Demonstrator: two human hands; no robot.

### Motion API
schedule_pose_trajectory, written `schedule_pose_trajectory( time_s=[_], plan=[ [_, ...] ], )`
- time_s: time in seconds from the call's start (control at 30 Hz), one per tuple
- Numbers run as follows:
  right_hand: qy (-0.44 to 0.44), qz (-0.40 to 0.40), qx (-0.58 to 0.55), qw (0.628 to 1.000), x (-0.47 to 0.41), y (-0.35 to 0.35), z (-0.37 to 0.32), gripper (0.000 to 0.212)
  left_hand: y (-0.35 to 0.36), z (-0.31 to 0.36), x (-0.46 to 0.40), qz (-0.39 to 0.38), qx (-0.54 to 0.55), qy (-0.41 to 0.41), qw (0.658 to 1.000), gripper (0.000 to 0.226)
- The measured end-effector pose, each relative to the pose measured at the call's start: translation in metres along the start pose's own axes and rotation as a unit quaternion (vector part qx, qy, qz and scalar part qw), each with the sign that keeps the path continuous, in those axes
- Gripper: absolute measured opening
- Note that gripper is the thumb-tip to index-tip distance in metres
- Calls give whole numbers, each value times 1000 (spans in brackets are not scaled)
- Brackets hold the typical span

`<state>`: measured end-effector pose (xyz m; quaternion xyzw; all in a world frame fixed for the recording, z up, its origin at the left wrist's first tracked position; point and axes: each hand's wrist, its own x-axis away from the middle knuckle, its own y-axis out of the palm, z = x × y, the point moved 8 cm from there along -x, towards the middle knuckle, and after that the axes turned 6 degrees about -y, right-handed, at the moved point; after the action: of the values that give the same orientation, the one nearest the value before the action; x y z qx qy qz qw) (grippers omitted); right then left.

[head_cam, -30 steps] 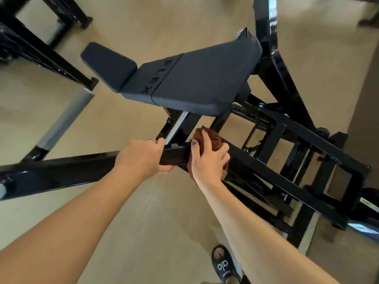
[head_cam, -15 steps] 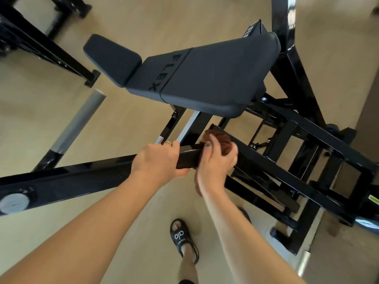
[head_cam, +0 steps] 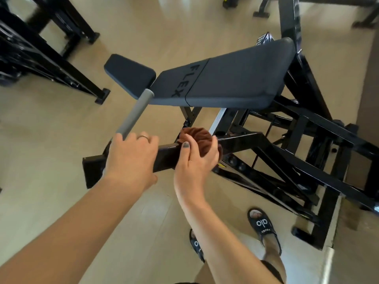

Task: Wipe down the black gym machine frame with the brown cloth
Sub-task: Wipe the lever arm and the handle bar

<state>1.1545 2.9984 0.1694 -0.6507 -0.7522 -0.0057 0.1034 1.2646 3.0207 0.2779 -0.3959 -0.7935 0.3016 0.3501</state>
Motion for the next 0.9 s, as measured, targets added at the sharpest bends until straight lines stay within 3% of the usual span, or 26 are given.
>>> schedule_pose_trajectory(
  time_s=[0.13,0.27,0.37,0.43,0.53,0.6,0.67,0.73,0.83,0.9],
  plan=[
    [-28,-10,27,999,-12,-7,13,31,0,-19,12,39,49,29,998,37],
    [109,134,-72,982,-54,-50,49,54,-1,-12,10,67,48,62,995,38],
    [124,182,-41,975,-59,-51,46,46,0,-13,10,57,74,61,994,39],
    [95,176,-30,979,-39,-33,22,38,-1,-14,11,63,94,65,991,42],
    [37,104,-34,993,9,11,-21,32,2,-23,18,35,175,98,979,48],
    [-9,45,-21,999,43,38,-48,25,5,-40,26,9,296,133,946,48],
    [-40,15,-14,999,58,51,-57,23,7,-68,31,33,421,128,897,45],
    [-56,14,16,998,55,52,-60,26,22,-92,28,94,494,68,862,39],
    [-87,35,65,993,44,43,-59,31,54,-100,21,93,648,-32,755,35],
    [-66,45,55,995,31,33,-51,29,63,-99,20,113,686,-60,716,38]
  ],
)
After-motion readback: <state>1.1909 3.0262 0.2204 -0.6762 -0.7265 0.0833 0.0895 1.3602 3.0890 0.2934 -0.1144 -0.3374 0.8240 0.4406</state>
